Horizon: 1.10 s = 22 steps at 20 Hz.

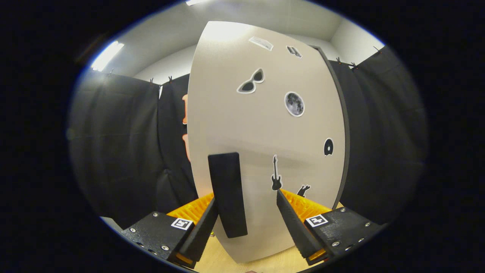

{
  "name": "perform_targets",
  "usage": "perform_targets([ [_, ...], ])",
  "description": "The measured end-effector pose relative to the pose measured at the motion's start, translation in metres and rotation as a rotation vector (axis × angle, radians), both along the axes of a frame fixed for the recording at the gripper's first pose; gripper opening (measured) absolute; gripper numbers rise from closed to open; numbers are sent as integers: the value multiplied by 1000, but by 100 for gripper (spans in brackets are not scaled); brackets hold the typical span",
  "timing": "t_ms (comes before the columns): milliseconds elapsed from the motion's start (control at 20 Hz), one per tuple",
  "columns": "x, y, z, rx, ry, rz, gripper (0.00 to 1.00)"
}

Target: Open the shoe cabinet door, grab the shoes and put them into the shoe cabinet, then close the shoe cabinet door.

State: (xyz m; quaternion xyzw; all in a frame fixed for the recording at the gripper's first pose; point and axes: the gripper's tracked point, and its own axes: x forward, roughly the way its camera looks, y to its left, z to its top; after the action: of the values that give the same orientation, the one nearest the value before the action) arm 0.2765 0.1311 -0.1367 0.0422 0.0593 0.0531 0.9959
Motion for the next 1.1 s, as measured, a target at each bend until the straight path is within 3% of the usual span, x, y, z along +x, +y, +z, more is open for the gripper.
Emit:
perform_targets([
  [150,12,3,-3,20,11,-25,95],
  [500,41,19,-1,-61,-8,-102,96],
  [800,63,26,-8,-2,11,-134,97],
  [1100,77,33,-11,-31,17,-143,97],
])
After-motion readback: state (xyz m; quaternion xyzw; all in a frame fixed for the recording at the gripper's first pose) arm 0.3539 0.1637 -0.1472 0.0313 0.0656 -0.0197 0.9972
